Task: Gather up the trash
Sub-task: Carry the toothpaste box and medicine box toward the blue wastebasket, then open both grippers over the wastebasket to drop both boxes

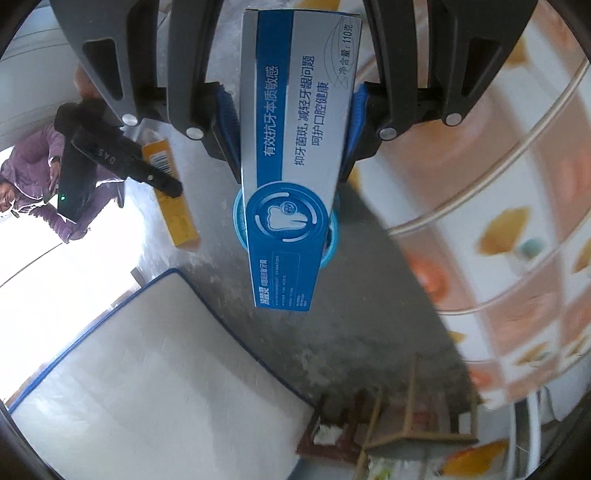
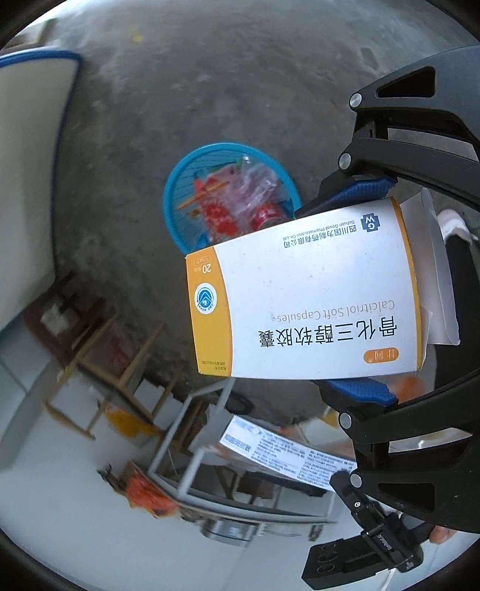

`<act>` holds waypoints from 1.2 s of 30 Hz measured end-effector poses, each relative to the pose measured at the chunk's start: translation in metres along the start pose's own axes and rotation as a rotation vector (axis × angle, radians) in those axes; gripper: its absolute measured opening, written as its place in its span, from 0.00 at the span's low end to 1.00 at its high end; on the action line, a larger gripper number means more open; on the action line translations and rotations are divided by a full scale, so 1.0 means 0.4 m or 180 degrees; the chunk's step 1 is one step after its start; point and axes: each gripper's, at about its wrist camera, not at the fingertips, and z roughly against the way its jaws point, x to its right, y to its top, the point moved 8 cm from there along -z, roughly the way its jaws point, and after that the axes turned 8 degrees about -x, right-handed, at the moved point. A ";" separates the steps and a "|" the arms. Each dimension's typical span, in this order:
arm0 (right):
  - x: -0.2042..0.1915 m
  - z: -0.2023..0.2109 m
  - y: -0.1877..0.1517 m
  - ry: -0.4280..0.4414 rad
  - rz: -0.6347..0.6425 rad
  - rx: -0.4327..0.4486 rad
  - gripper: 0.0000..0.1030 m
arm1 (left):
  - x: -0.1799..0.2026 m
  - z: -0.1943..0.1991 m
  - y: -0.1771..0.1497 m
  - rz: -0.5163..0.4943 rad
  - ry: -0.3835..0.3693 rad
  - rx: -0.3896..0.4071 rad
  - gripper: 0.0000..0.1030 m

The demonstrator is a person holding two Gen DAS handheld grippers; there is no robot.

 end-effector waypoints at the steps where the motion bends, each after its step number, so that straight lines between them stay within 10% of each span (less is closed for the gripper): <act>1: 0.012 -0.015 0.021 0.0012 -0.0045 -0.0022 0.69 | 0.007 -0.026 0.021 -0.0001 -0.0006 -0.0025 0.46; 6: 0.041 -0.061 0.121 0.0050 -0.0158 0.0044 0.74 | 0.058 -0.123 0.131 -0.0021 -0.0144 -0.0029 0.48; 9: 0.106 -0.130 0.176 0.0057 -0.0320 0.0135 0.89 | 0.052 -0.188 0.181 -0.0002 0.0048 -0.0009 0.77; 17: 0.285 -0.226 0.094 -0.0181 -0.0817 -0.0133 0.84 | 0.015 -0.128 0.146 0.0069 0.0022 0.0134 0.77; 27: 0.167 -0.060 0.075 -0.0017 -0.0360 0.0215 0.84 | 0.008 0.101 0.073 0.0076 -0.0037 0.0594 0.77; 36: -0.098 0.134 -0.002 -0.0014 0.0669 0.0725 0.86 | -0.051 0.372 -0.126 0.0018 0.0394 0.1077 0.79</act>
